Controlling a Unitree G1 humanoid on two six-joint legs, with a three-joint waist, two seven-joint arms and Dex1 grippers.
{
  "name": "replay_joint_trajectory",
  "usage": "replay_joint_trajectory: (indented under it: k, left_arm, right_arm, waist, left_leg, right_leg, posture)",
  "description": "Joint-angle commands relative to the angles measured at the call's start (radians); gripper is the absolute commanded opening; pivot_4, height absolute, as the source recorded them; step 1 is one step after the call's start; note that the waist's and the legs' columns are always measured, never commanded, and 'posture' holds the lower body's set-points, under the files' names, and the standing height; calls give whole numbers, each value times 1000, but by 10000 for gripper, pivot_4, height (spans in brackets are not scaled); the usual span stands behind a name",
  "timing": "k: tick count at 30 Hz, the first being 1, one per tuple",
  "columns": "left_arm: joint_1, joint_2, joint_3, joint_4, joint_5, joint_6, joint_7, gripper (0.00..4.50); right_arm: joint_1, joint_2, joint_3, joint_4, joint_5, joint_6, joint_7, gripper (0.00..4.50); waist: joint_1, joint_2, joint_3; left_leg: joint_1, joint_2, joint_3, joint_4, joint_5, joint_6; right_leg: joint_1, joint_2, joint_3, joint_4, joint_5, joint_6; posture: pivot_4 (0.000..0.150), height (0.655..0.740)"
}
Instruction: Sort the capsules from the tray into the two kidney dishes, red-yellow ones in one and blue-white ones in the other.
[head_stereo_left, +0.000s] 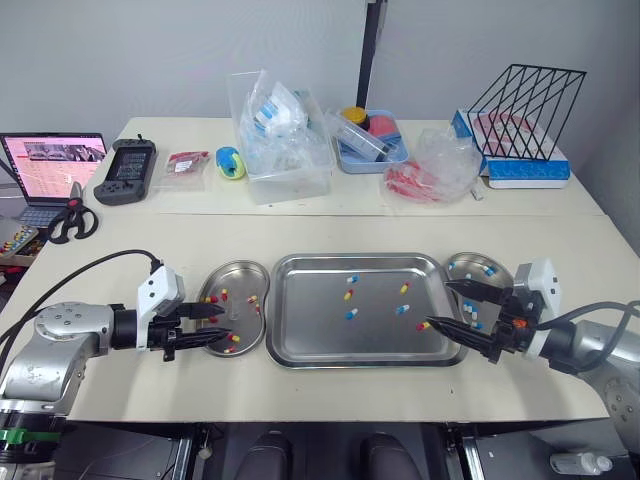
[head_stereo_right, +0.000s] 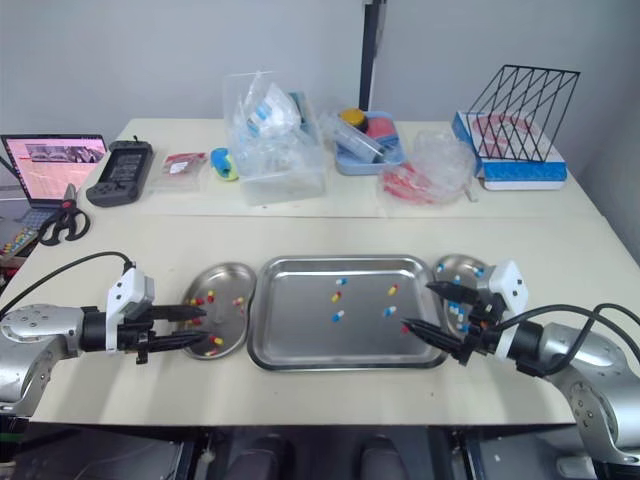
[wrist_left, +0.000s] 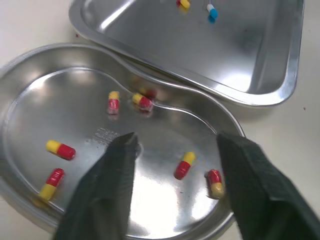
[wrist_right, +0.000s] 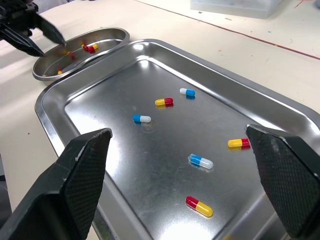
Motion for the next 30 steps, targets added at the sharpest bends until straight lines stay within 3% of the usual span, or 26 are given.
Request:
replay_joint_trajectory:
  k: [1, 2, 3, 9, 17, 30]
  left_arm:
    - [-18, 11, 56, -6, -50, -12, -8, 40110]
    - [-21, 13, 71, -5, -68, -2, -9, 44038]
    - [-20, 20, 88, -2, -85, 10, -12, 44801]
    - [-18, 22, 206, 43, -147, 49, 46, 44801]
    - [131, -15, 429, 96, -143, -2, 151, 44801]
    - [245, -100, 496, 106, -135, -92, 275, 44801]
  right_arm:
    - [-9, -15, -47, -11, 15, -3, 4, 45000]
    - [-9, -17, -58, -10, 20, 1, 1, 45000]
    - [-8, -19, -78, -8, 28, 4, -2, 45000]
    - [31, -13, -226, 12, 69, 15, -25, 45000]
    - [251, 21, -474, 101, 39, -43, 8, 45000]
    - [322, 106, -513, 153, -12, -141, -34, 45000]
  waist:
    - [-3, 0, 0]
    - [-4, 0, 0]
    - [-5, 0, 0]
    - [-5, 0, 0]
    - [-6, 0, 0]
    - [-5, 0, 0]
  left_leg:
    - [0, 0, 0, 0, 0, 0]
    - [0, 0, 0, 0, 0, 0]
    - [0, 0, 0, 0, 0, 0]
    - [0, 0, 0, 0, 0, 0]
    - [1, 1, 1, -2, -1, 1]
    - [2, 0, 1, -2, -1, 1]
  right_leg:
    - [0, 0, 0, 0, 0, 0]
    - [0, 0, 0, 0, 0, 0]
    - [0, 0, 0, 0, 0, 0]
    - [0, 0, 0, 0, 0, 0]
    - [0, 0, 1, -1, 0, 0]
    - [1, -1, 1, -1, 0, 0]
  posture:
    - [1500, 7275]
    - [1500, 7275]
    - [1500, 7275]
    - [1500, 7275]
    - [1500, 7275]
    - [1500, 7275]
